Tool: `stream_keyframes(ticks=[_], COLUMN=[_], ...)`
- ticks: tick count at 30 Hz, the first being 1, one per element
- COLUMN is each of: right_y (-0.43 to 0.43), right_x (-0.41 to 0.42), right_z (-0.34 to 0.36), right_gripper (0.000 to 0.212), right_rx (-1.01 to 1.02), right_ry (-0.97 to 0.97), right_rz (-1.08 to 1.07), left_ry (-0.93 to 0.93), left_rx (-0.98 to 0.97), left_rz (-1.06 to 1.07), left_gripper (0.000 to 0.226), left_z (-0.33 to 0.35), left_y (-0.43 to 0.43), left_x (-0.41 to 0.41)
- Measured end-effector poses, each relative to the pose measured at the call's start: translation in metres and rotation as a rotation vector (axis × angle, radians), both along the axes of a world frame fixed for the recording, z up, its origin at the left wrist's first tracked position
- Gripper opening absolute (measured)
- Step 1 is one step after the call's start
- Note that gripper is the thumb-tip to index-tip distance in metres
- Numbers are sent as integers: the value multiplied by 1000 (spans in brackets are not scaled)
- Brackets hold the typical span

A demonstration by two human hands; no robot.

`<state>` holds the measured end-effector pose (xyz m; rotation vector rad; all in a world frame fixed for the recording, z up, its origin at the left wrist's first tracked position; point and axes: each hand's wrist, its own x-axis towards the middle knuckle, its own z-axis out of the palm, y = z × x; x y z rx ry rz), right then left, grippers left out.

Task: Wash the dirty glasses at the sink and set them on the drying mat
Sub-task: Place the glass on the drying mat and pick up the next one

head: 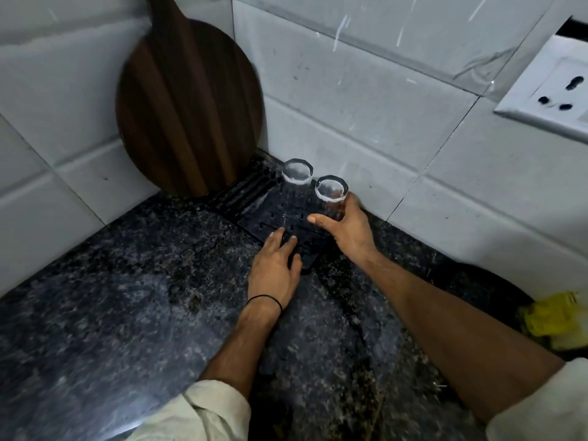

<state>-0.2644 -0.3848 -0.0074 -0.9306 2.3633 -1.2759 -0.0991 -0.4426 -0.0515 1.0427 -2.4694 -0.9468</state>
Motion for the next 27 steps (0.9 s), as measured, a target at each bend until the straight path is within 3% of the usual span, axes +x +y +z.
stream_keyframes(ticks=[7,11,15,21,27], right_y=[29,73,125,238,366], right_x=[7,7,19,58,91], right_z=[19,37,57,100,119], right_gripper=[89,73,68,41,15], right_rx=[251,331,272,160,60], right_ry=[171,235,161,204,285], right_rz=[5,19,35,136,103], left_ry=[-63,-36,96,149,123], left_rx=[41,58,39,131,135], left_rz=[-41,81,109,-15,-121], left_gripper=[50,47,34,22,14], left_z=[16,33,51,85,89], left_y=[3,30,77,181,278], left_x=[7,14,16,25,33])
